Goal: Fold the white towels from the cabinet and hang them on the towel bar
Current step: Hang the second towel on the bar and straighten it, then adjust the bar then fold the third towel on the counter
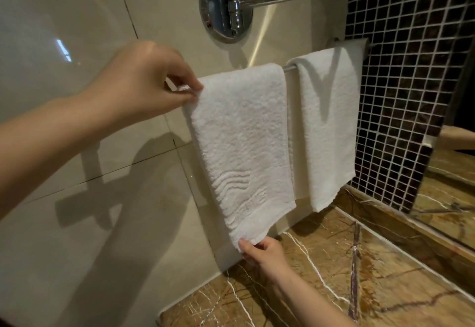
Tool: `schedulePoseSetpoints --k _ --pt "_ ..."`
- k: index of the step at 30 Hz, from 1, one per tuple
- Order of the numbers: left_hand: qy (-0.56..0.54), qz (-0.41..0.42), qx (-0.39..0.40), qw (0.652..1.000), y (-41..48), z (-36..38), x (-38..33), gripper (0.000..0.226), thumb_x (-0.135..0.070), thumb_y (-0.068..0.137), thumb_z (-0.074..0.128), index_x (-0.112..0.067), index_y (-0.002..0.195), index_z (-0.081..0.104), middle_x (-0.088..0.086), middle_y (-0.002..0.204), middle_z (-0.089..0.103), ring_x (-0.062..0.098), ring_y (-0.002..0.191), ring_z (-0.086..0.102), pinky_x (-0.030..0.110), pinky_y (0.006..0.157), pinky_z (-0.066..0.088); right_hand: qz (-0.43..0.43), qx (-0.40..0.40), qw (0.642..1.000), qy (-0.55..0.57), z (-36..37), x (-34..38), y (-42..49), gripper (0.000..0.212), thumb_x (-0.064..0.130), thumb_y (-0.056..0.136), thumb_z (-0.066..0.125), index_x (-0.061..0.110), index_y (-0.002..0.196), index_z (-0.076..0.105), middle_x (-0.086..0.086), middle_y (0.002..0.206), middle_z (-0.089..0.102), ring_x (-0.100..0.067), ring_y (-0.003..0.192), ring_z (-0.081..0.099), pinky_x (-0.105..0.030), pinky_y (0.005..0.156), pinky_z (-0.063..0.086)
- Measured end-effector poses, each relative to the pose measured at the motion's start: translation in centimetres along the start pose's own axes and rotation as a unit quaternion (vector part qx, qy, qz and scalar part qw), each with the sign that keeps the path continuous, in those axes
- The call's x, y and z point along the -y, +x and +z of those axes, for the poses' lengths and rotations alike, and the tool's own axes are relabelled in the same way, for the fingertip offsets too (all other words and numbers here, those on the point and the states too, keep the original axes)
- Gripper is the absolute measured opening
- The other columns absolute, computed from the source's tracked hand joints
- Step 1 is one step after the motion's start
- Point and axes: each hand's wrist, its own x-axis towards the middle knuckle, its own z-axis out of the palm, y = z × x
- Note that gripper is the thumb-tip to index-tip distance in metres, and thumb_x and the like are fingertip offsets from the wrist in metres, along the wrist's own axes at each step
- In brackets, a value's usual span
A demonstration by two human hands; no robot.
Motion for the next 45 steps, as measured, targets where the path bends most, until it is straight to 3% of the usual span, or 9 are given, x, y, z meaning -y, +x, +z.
schedulePoseSetpoints --k 7,17,24,26,28,31,36,41,45 --pt "-0.007 0.023 0.011 1.0 1.8 0.6 -0.5 0.018 -0.011 0.075 0.076 -0.008 0.093 0.075 0.007 0.082 0.067 0.018 0.068 0.062 0.044 0.066 0.056 -0.016 -0.021 0.999 -0.029 -1.5 1.4 0.5 0.007 0.009 0.08 0.074 0.01 0.074 0.071 0.001 0.064 0.07 -0.006 0.055 0.059 -0.016 0.05 0.044" --pt "-0.012 0.032 -0.001 0.999 2.9 1.7 -0.3 0.018 -0.011 0.074 0.077 -0.01 0.092 0.075 0.008 0.081 0.067 0.02 0.066 0.062 0.046 0.062 0.055 -0.002 -0.013 1.0 -0.015 -2.9 2.1 0.6 0.003 0.01 0.081 0.073 0.009 0.079 0.071 0.005 0.061 0.069 0.0 0.054 0.061 -0.015 0.05 0.044" --pt "-0.016 0.015 -0.004 1.0 2.6 1.9 -0.6 0.019 -0.023 0.08 0.068 -0.011 0.093 0.074 0.007 0.084 0.066 0.022 0.072 0.061 0.046 0.065 0.054 0.042 0.01 0.991 -0.125 -4.0 3.5 -0.6 0.015 0.02 0.077 0.079 0.008 0.074 0.069 -0.001 0.067 0.069 -0.008 0.055 0.059 -0.019 0.056 0.048" --pt "-0.025 -0.016 -0.015 0.999 2.4 1.8 -1.1 0.029 -0.038 0.082 0.061 -0.013 0.091 0.073 0.005 0.086 0.066 0.022 0.075 0.061 0.045 0.068 0.053 0.056 0.027 0.955 -0.288 -4.9 4.9 -1.2 0.025 0.031 0.071 0.083 0.011 0.071 0.068 0.001 0.066 0.067 -0.009 0.059 0.06 -0.024 0.063 0.051" --pt "-0.012 -0.058 -0.024 0.998 2.4 1.9 -1.6 0.043 -0.054 0.086 0.052 -0.017 0.095 0.071 0.005 0.093 0.067 0.025 0.083 0.06 0.046 0.073 0.051 0.046 0.023 0.89 -0.453 -5.7 7.5 -1.8 0.031 0.042 0.069 0.082 0.013 0.073 0.07 0.004 0.069 0.069 -0.008 0.067 0.063 -0.029 0.071 0.054" --pt "0.02 -0.103 -0.031 0.994 2.3 1.9 -2.7 0.064 -0.066 0.081 0.031 -0.021 0.113 0.064 0.003 0.115 0.064 0.028 0.105 0.057 0.046 0.083 0.048 -0.049 -0.048 0.79 -0.609 -5.9 13.7 -3.5 0.035 0.06 0.072 0.069 0.026 0.079 0.067 0.009 0.076 0.067 -0.008 0.073 0.062 -0.029 0.07 0.052" --pt "0.026 -0.124 -0.068 0.99 2.4 0.5 -5.1 0.066 -0.065 0.084 0.021 -0.026 0.127 0.053 0.002 0.129 0.058 0.028 0.117 0.052 0.043 0.084 0.047 -0.238 -0.167 0.684 -0.669 -4.3 24.7 -7.9 0.056 0.069 0.082 0.05 0.027 0.116 0.06 0.007 0.103 0.066 -0.011 0.088 0.061 -0.033 0.068 0.054" --pt "0.023 -0.123 -0.107 0.986 3.1 -1.9 -7.3 0.063 -0.061 0.086 0.021 -0.024 0.123 0.057 0.0 0.127 0.057 0.027 0.117 0.051 0.04 0.081 0.045 -0.404 -0.272 0.573 -0.659 -2.0 31.5 -12.3 0.057 0.065 0.09 0.037 0.023 0.126 0.052 0.001 0.11 0.065 -0.02 0.095 0.062 -0.035 0.067 0.052" --pt "0.022 -0.106 -0.172 0.979 2.1 -2.7 -9.3 0.061 -0.056 0.088 0.024 -0.019 0.122 0.059 0.006 0.127 0.059 0.028 0.116 0.053 0.042 0.084 0.045 -0.482 -0.303 0.518 -0.638 -1.1 32.0 -14.9 0.054 0.054 0.094 0.036 0.017 0.132 0.048 -0.005 0.115 0.062 -0.024 0.101 0.058 -0.037 0.079 0.044"
